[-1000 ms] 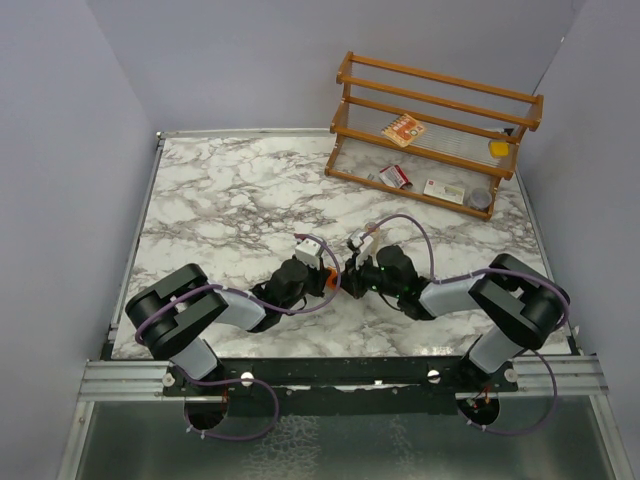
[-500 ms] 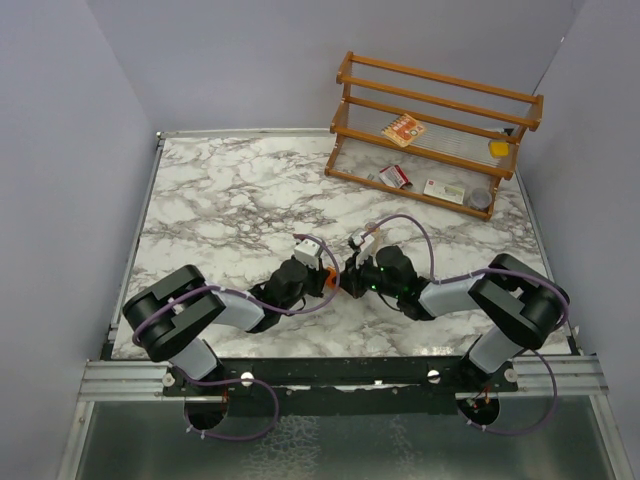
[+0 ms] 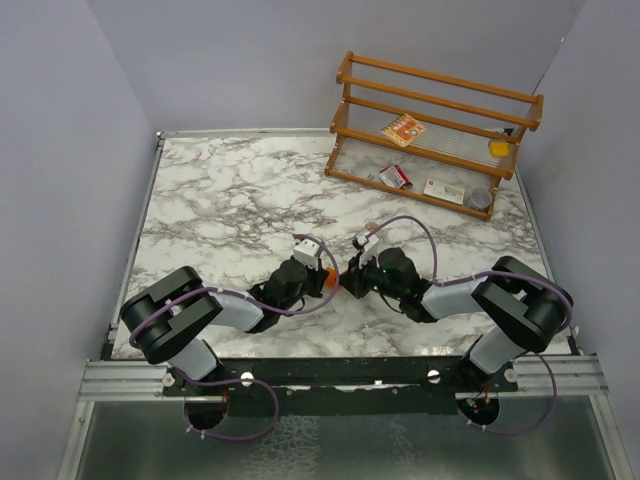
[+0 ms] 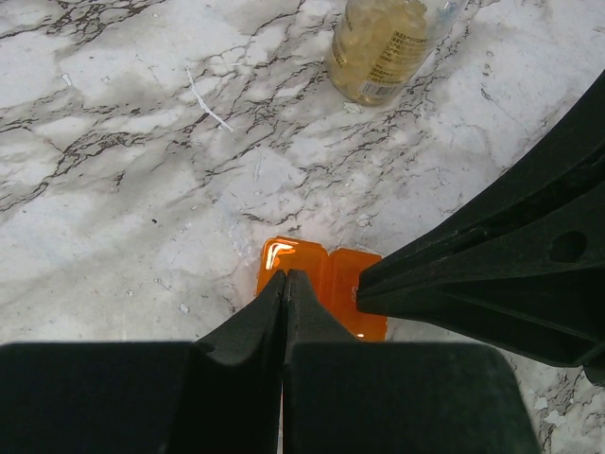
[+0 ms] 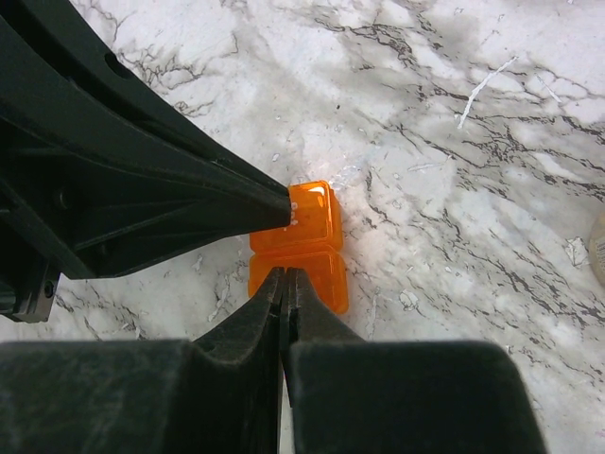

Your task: Sort the pills into containers

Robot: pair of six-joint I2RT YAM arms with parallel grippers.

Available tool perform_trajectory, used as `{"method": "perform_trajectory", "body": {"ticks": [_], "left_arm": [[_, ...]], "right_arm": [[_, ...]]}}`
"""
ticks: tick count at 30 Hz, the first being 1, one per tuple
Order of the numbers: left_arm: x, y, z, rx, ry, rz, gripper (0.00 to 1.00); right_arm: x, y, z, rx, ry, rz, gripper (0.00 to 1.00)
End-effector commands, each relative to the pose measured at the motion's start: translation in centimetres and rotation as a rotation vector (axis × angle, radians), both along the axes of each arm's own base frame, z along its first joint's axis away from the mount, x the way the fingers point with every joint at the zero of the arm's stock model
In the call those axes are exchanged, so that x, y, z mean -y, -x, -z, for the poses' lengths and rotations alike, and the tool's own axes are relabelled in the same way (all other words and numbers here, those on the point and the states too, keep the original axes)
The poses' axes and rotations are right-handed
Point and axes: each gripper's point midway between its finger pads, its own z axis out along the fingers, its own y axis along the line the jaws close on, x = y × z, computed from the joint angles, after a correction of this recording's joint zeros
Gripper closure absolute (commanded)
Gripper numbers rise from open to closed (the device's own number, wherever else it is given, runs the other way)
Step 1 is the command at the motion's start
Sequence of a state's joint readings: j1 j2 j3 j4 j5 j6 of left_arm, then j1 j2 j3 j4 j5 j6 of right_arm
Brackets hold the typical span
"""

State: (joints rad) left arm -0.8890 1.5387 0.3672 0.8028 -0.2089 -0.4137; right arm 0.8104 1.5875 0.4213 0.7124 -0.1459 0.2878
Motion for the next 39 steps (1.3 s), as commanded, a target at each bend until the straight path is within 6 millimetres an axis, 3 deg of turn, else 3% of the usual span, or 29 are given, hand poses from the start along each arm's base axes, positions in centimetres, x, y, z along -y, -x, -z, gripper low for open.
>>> {"method": "perform_trajectory", "body": {"ticks": [1,13,29,39], "left_arm": [[-0.8,0.6,0.7,-0.024,-0.023,0.002,1.0],[-0.1,2.3,-4.5,0.089,0.081,0.119,1.0],[2.2,4.0,-3.3,0.057,0.059,0.22,1.0],[2.2,3.7,-0.8,0.019,0.017,0.193,1.0]], "right_arm": [[1.8,1.1,3.3,-0.081,0.099,0.034,0.99],[1.4,1.2,3.8,-0.095,0.1,0.019,0.99],[1.4,1.2,3.9,-0.093,0.102,0.018,0.99],[1.4,1.3,4.1,-0.099,0.103,0.013,0.99]]}}
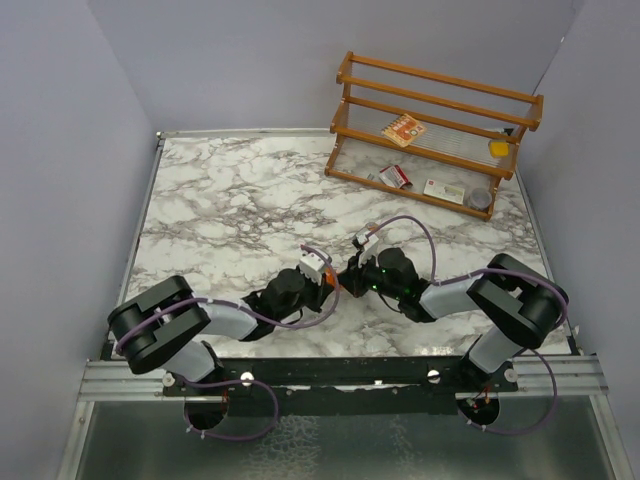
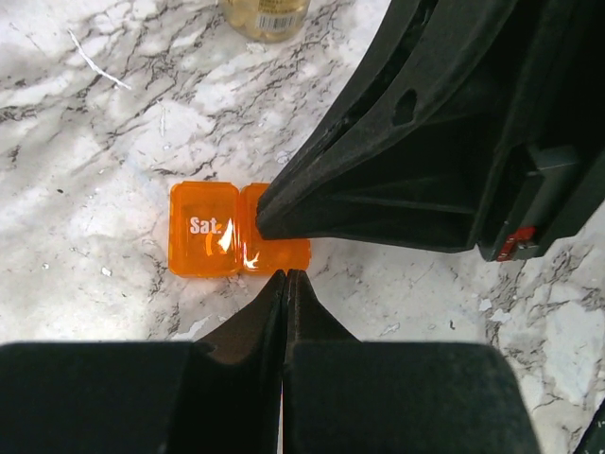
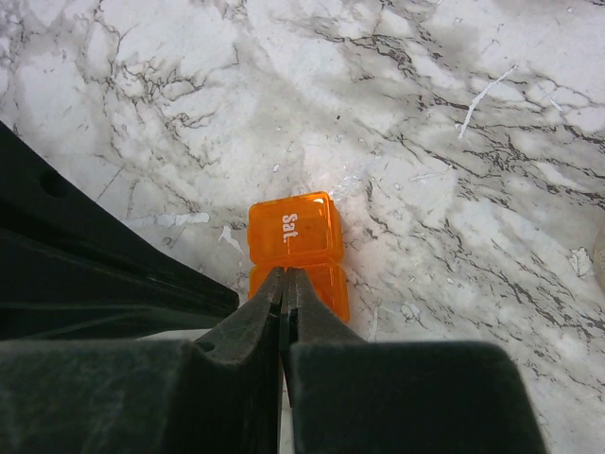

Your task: Sort the pills into containers

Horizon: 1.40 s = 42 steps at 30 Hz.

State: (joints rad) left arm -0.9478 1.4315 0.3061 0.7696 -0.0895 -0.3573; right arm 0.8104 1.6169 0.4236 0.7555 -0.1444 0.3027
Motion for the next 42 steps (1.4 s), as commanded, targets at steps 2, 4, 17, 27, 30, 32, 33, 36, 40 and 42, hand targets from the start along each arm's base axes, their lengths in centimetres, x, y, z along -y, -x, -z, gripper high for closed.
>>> {"method": "perform_trajectory", "body": {"ticks": [2,4,17,27,30,32,33,36,40,42], "left_arm": [[1.0,-0.7,0.4,0.004,0.01,-0.009,1.0],[1.0,-0.7,0.9,-0.005,0.003,-0.013,1.0],[0.8,0.1,-2.7,0.05,0.095,0.015,1.0],[1.2,-0.8,-1.7,0.053,0.051,0.003,1.0],[1.1,-1.1,-0.9,0.051,0.032,-0.01,1.0],[0.9,-1.3,-0.3,0.048,0.016,-0.022,1.0],[0.9,-1.4,0.0,0.044,0.008,-0.025,1.0],[0.8,-1.4,1.1,0.017,-0.009,-0.038,1.0],[0.9,-1.0,1.4,-0.002,0.01,-0.03,1.0],[0.8,-0.9,0.7,0.009,0.03,-0.03,1.0]], "right_arm": [[1.8,1.6,4.1,-0.1,0.123,0.007,0.99],[1.8,1.6,4.1,-0.1,0.123,0.009,0.99],[1.8,1.5,4.1,-0.102,0.122,0.011,0.99],[1.9,1.6,4.2,-0.102,0.127,0.011,0.99],[2.0,1.6,4.3,-0.105,0.13,0.015,0.99],[1.9,1.7,4.5,-0.108,0.13,0.01,0.99],[1.8,1.7,4.5,-0.11,0.128,0.008,0.99],[1.7,1.7,4.5,-0.111,0.129,0.006,0.99],[1.9,1.8,4.5,-0.111,0.129,0.007,0.99],[1.9,1.8,4.4,-0.109,0.128,0.008,0.99]]}}
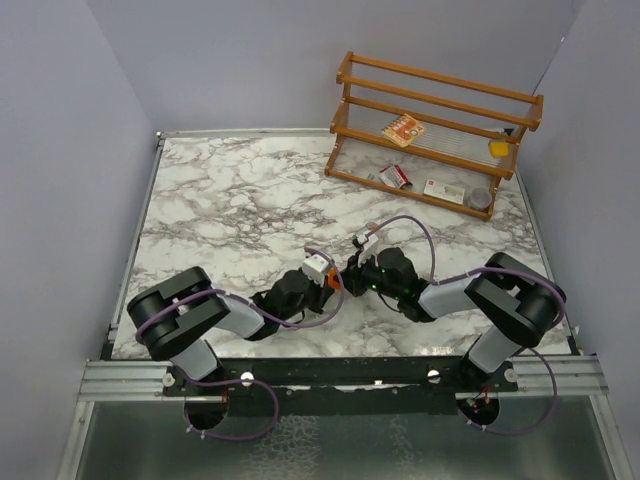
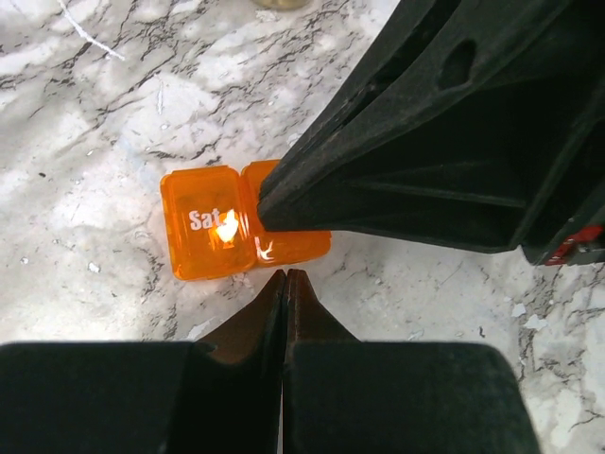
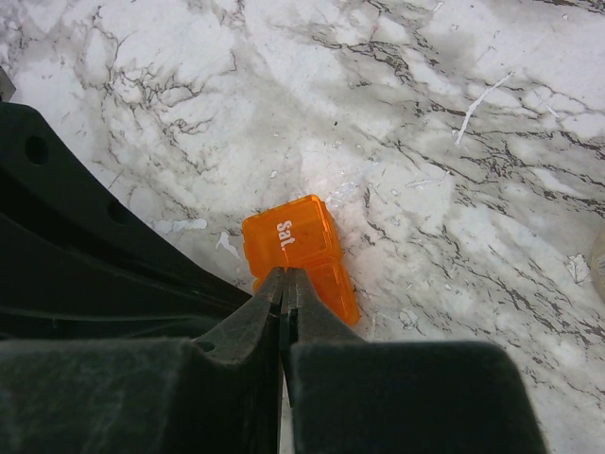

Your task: Sort the pills into containers

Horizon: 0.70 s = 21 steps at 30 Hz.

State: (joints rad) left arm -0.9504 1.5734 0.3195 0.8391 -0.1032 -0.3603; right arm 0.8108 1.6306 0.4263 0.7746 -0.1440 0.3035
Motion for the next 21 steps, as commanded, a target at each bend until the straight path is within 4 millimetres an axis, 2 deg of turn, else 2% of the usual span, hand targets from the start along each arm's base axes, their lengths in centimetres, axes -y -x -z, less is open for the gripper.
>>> {"method": "perform_trajectory", "body": {"ticks": [1,5,8,17,21], "left_arm": [[0.6,-0.6,-2.6,0.051,0.087,-0.017,1.0],[0.6,-0.3,-4.7,0.092,0.131,0.007,1.0],[0.6,-0.5,-5.6,0.114,0.138,-0.002,1.0],[1.3,-1.2,-4.5,0.108,0.096,0.001,1.0],[1.4,-1.6,-4.7,0.124,0.089,-0.004,1.0]], "right_arm": [[2.1,1.9,4.4,-0.112,0.133,0.009,0.99],[2.0,1.8,4.4,-0.112,0.137,0.01,0.99],[2.0,1.8,4.5,-0.115,0.134,0.01,0.99],[1.9,1.8,4.4,-0.111,0.136,0.006,0.99],[1.9,1.8,4.5,-0.113,0.135,0.006,0.99]]}}
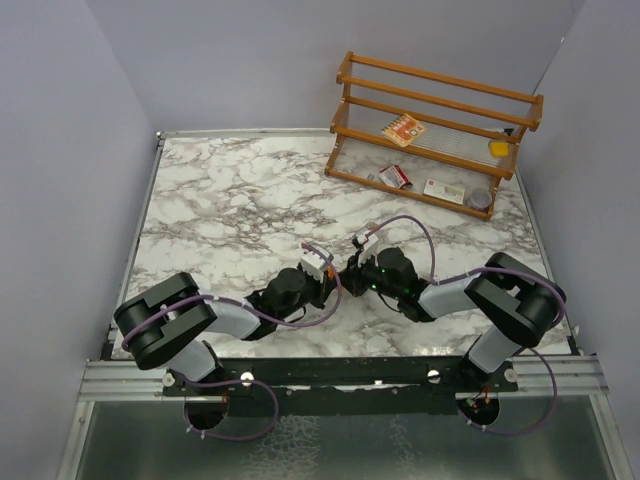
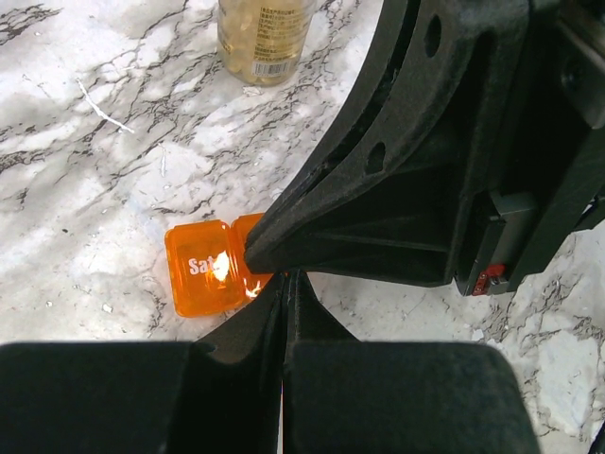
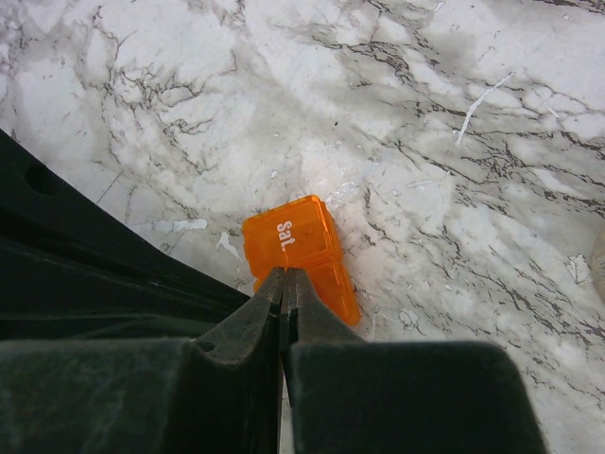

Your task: Sort the pills into containers

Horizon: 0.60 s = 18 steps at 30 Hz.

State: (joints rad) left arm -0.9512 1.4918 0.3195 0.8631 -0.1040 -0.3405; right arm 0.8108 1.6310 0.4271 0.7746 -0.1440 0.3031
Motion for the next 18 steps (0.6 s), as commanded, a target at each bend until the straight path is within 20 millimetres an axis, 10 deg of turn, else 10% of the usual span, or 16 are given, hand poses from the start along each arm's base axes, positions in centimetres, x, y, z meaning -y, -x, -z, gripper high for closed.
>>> {"method": "perform_trajectory", "body": {"ticks": [1,18], "left_arm": [[0.7,-1.1,-1.5,0.052,0.017,-0.013,1.0],[0.4,-0.9,2.0,-0.013,-0.044,-0.027,1.0]], "right_arm": [[1.9,1.9,4.5,-0.114,0.135,0.006,0.99],[1.9,1.8,4.6,-0.116,0.136,0.01,0.99]]}}
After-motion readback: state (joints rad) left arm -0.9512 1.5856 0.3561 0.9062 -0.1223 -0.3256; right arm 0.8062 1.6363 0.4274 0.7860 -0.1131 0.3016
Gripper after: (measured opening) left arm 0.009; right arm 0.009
